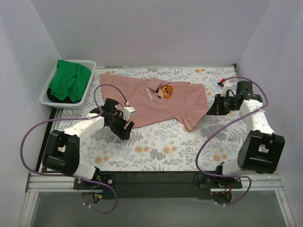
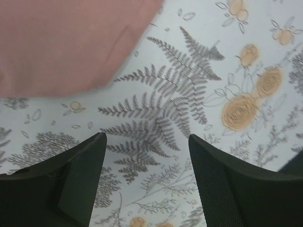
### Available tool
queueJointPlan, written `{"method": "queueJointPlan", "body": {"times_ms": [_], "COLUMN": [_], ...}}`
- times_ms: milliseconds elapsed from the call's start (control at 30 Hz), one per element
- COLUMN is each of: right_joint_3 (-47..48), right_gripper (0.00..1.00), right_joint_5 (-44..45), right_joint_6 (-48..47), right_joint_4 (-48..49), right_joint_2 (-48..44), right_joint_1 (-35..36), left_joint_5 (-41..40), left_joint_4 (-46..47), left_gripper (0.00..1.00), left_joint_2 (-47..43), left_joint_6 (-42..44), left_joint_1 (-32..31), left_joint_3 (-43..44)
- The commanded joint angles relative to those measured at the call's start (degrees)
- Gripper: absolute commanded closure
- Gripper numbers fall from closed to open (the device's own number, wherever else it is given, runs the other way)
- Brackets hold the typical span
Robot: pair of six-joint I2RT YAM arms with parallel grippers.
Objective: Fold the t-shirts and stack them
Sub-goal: Flatten the tshirt out
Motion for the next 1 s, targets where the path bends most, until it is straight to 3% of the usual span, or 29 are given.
{"method": "queueJointPlan", "body": {"times_ms": [0, 67, 233, 300, 433, 467, 500, 533, 600, 733, 967], "right_joint_3": [0.6, 0.4, -1.2, -1.5, -1.3, -1.3, -1.5, -1.7, -1.9, -2.0, -1.2], "right_gripper": [0.99, 0.99, 0.99, 0.99, 0.99, 0.99, 0.99, 0.99, 0.99, 0.99, 0.99], "right_joint_5": [0.8, 1.4, 4.2, 4.3, 4.6, 4.6, 4.6, 4.6, 4.3, 3.8, 3.2], "right_joint_6": [-2.3, -3.2, -5.0, -5.6, -6.6, -6.7, -6.9, -7.1, -7.3, -7.3, -6.7], "right_joint_4": [-2.1, -2.8, -3.6, -3.9, -4.6, -4.8, -5.0, -5.0, -5.1, -5.0, -5.0], "right_joint_2": [-2.4, -2.5, -2.8, -3.0, -4.3, -4.6, -5.0, -5.3, -5.6, -5.6, -4.5], "right_joint_1": [-1.4, -2.3, -3.7, -4.3, -4.8, -4.9, -4.9, -4.9, -4.9, -4.9, -5.0], "left_joint_5": [-8.9, -11.3, -16.4, -17.2, -18.7, -19.2, -19.4, -19.4, -18.7, -16.1, -17.9], "left_joint_4": [10.3, 13.5, 16.8, 16.8, 16.3, 15.9, 15.5, 14.7, 13.7, 11.6, 13.3], "left_gripper": [0.31, 0.31, 0.42, 0.51, 0.80, 0.92, 0.95, 0.95, 0.78, 0.55, 0.50], "left_joint_2": [1.2, 2.4, 8.3, 9.1, 7.9, 6.7, 6.0, 5.5, 3.5, 0.7, 6.6], "left_joint_6": [-1.1, -1.3, -1.8, -1.2, -1.0, -1.1, -1.5, -1.6, -1.8, -2.2, -3.4], "left_joint_1": [-2.4, -4.4, -6.9, -7.7, -8.3, -8.2, -8.2, -8.3, -8.2, -8.3, -9.1], "left_joint_3": [-0.4, -1.2, -1.4, -1.5, -2.7, -2.9, -3.3, -3.3, -2.6, -0.1, 2.8]}}
